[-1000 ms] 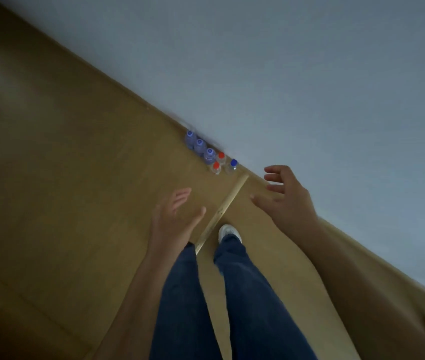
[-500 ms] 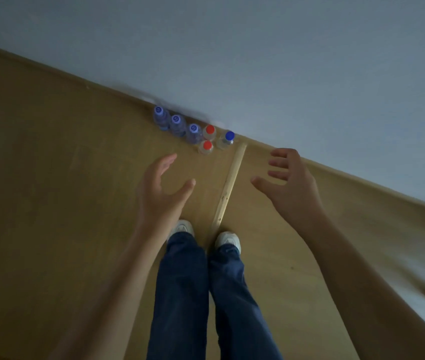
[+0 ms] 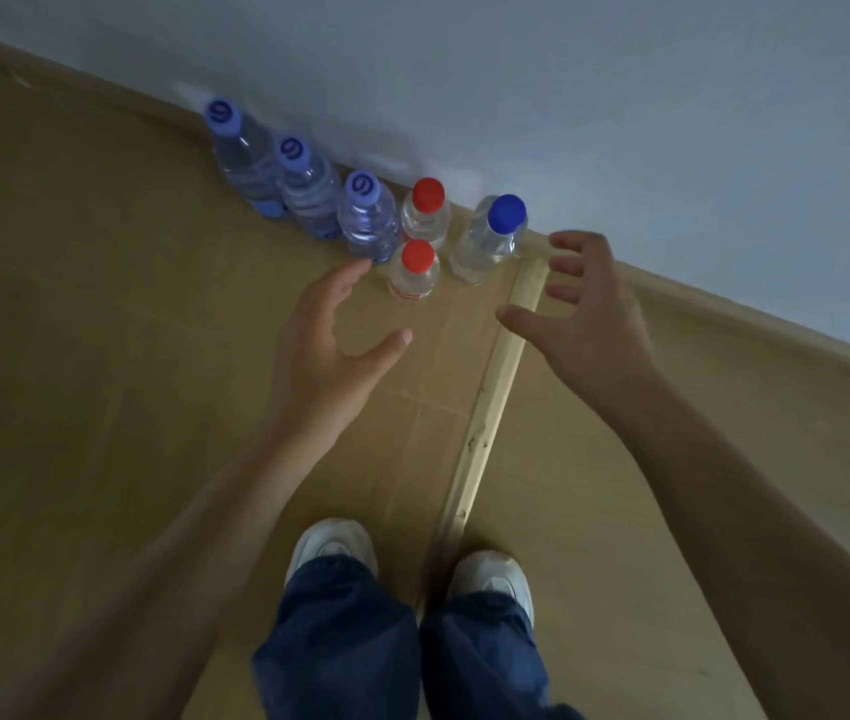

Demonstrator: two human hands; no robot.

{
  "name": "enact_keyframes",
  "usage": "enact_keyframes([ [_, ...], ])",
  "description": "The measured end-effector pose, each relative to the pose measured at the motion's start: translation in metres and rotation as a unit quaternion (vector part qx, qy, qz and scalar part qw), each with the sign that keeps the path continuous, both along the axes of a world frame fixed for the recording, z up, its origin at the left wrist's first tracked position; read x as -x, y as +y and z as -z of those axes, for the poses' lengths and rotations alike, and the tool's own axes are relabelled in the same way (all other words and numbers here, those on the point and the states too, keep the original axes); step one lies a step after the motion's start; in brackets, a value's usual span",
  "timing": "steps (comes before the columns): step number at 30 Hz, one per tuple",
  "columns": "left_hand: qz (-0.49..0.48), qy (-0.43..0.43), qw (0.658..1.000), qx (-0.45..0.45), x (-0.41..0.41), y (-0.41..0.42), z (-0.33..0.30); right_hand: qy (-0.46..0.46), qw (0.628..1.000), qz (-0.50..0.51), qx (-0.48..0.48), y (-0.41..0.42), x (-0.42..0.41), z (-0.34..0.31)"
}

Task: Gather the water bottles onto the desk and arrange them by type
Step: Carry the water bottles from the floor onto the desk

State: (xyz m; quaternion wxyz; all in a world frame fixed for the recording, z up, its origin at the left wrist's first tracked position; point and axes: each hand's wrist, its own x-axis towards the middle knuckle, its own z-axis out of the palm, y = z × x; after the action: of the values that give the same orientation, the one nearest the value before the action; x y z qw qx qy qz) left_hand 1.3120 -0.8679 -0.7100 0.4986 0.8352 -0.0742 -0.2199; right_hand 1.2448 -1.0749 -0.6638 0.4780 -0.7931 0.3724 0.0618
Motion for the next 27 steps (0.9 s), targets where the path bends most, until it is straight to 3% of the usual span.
enact_keyframes([
  [9,0.122,-0.097,0.984,0.085,-0.031,-0.046,0.138,-0.145,0.988,-0.041,0.032,-0.023,-0.049,0.122],
  [15,0.060,-0.150,0.983,0.093,-0.030,-0.066,0.151,-0.175,0.982,-0.053,0.036,-0.026,-0.055,0.144],
  [21,0.014,-0.095,0.989,0.110,-0.027,-0.043,0.109,-0.166,0.984,-0.060,0.002,-0.017,-0.028,0.109],
  [27,0.023,-0.038,0.995,0.085,-0.010,-0.021,-0.035,-0.149,0.988,-0.001,-0.047,0.003,0.023,-0.012],
])
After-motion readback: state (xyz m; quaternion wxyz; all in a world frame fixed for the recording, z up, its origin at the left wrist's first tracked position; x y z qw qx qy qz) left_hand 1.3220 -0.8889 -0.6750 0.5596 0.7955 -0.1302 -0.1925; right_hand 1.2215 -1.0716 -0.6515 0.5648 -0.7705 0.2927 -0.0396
